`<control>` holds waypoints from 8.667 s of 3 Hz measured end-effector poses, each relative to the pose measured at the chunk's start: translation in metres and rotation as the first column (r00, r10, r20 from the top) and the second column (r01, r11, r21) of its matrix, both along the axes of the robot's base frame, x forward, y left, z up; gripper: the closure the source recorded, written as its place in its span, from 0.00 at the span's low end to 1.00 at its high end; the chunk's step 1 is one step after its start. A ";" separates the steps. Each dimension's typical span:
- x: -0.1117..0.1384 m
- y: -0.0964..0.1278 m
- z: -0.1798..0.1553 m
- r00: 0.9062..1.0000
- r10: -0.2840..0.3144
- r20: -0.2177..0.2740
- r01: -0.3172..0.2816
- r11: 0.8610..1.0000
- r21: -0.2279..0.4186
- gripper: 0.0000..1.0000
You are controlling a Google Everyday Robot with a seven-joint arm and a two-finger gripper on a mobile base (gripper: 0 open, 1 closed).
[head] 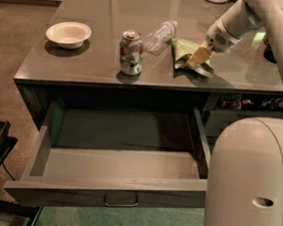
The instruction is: Place green jalapeno chip bag into top drawer
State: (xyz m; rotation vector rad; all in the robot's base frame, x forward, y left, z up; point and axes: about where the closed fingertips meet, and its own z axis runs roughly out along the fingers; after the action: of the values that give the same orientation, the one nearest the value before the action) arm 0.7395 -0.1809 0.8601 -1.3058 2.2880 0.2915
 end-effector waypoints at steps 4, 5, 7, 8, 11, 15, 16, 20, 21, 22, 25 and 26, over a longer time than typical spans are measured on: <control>-0.026 -0.002 0.028 1.000 0.018 0.003 -0.018 0.999 -0.033 1.00; -0.044 -0.002 0.038 0.995 0.090 0.031 -0.087 0.993 -0.079 1.00; -0.124 -0.005 0.097 0.965 0.234 0.121 -0.215 0.964 -0.153 1.00; -0.124 -0.005 0.097 0.965 0.235 0.121 -0.215 0.964 -0.153 1.00; -0.224 -0.003 0.164 0.925 0.369 0.089 -0.350 0.920 -0.174 1.00; -0.268 0.023 0.113 0.908 0.417 0.039 -0.417 0.909 -0.007 1.00; -0.298 0.038 0.061 0.890 0.453 -0.056 -0.449 0.891 0.073 1.00; -0.264 0.105 -0.074 0.868 0.495 0.030 -0.493 0.854 0.167 1.00; -0.264 0.105 -0.074 0.868 0.495 0.030 -0.493 0.854 0.167 1.00; -0.256 0.109 -0.082 0.884 0.465 0.049 -0.467 0.873 0.139 1.00; -0.188 0.146 -0.140 0.873 0.469 0.135 -0.486 0.861 0.150 1.00; -0.170 0.151 -0.162 0.868 0.472 0.155 -0.492 0.860 0.137 1.00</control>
Offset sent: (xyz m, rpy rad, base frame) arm -0.0187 -0.0058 0.0180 -0.0069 0.0171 -0.0098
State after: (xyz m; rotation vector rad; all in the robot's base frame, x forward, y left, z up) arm 0.5695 -0.0301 0.6984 -1.7405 1.7628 0.5524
